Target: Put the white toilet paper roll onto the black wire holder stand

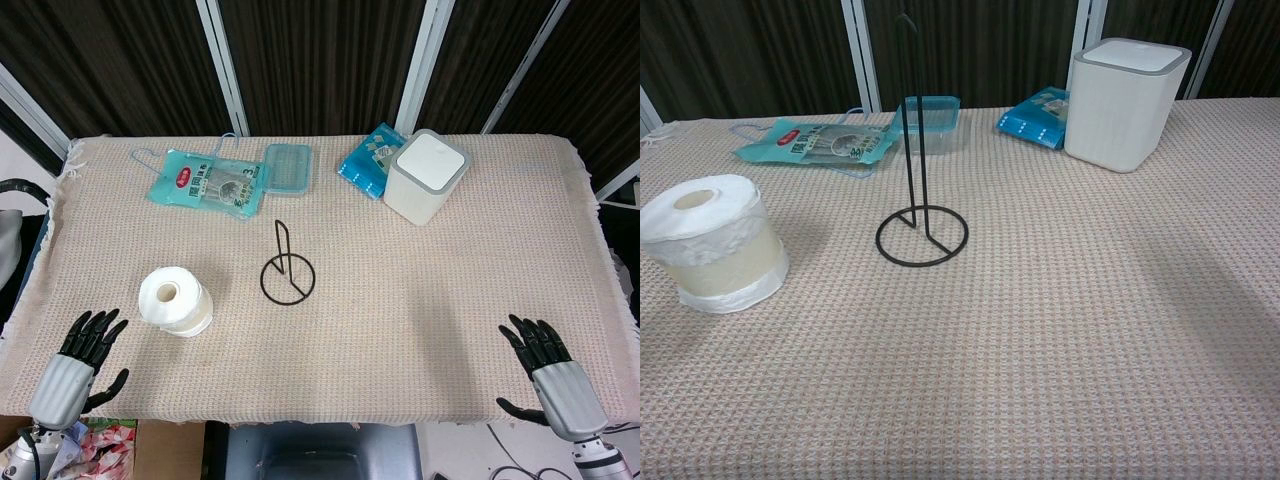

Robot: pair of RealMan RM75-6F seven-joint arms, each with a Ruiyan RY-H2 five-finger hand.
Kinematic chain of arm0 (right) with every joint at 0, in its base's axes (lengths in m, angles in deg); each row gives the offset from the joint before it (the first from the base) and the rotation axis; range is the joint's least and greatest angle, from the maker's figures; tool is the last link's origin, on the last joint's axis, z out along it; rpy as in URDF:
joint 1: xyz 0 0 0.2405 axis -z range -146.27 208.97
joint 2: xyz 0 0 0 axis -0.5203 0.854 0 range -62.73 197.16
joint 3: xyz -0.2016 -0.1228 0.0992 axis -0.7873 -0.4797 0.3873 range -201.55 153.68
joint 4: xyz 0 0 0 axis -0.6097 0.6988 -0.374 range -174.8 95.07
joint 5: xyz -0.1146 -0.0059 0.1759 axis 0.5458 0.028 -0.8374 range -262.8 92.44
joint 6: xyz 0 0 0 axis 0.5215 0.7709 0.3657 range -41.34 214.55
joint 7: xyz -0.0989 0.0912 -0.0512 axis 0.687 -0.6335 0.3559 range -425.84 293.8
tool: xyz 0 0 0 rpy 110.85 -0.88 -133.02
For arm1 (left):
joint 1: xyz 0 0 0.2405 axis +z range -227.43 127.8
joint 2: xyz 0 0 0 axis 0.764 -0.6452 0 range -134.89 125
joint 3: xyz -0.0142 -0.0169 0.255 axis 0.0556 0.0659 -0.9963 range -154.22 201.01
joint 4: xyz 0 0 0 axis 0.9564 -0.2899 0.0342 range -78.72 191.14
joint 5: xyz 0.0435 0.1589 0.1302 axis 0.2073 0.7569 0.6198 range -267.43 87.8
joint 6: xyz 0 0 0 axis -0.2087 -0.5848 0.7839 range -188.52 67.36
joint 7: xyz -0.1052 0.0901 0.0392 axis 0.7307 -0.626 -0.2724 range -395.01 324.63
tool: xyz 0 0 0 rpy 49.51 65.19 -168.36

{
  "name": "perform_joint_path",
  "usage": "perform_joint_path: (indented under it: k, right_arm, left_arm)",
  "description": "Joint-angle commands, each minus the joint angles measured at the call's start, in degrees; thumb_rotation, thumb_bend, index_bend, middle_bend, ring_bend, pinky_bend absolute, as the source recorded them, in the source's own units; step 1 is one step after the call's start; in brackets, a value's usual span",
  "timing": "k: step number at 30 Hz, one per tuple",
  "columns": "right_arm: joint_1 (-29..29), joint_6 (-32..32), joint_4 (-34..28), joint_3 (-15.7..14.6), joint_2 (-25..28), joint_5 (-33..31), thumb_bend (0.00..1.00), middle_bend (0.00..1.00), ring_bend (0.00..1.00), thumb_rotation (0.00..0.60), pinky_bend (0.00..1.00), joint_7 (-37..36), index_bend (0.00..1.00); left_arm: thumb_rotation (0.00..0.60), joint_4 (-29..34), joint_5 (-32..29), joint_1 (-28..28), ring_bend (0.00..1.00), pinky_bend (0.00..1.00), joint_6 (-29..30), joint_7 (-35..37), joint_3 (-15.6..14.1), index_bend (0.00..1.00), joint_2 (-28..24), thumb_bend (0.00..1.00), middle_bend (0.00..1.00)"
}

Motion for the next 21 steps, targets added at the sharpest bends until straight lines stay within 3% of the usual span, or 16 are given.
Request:
perform_joint_path:
  k: [1,3,7,11,21]
  right_arm:
    - [0.0,0.0,0.0,0.0,0.1,0.0,0.14,0.00,0.00,0.600,0.00,-0.1,0.00]
    - [0.1,0.1,0.0,0.0,0.2,-0.1,0.14,0.00,0.00,0.600,0.00,-0.1,0.00]
    - [0.1,0.6,0.0,0.2,0.5,-0.2,0.14,0.00,0.00,0.600,0.00,-0.9,0.00]
    - [0.0,0.2,0.0,0.0,0.7,-0.2,0.14,0.00,0.00,0.600,0.00,-1.3,0.00]
    - [-0.1,-0.1,-0.1,0.3,0.7,-0.8,0.14,0.00,0.00,0.600,0.00,-1.3,0.00]
  left_arm:
    - [0.600,-0.1,0.1,-0.5,0.00,0.00,0.0,2.5,0.1,0.00,0.3,0.37,0.00]
    - [0.600,-0.4,0.3,-1.2,0.00,0.00,0.3,7.6,0.1,0.00,0.9,0.36,0.00]
    - [0.600,-3.9,-0.7,-3.4,0.00,0.00,1.1,26.4,1.1,0.00,4.2,0.34,0.00]
    - [0.600,-8.6,-4.6,-5.8,0.00,0.00,-3.0,38.6,2.9,0.00,7.7,0.31,0.00]
    - [0.600,-19.0,-9.1,-11.5,0.00,0.00,-12.4,43.8,5.7,0.00,15.4,0.30,0.00]
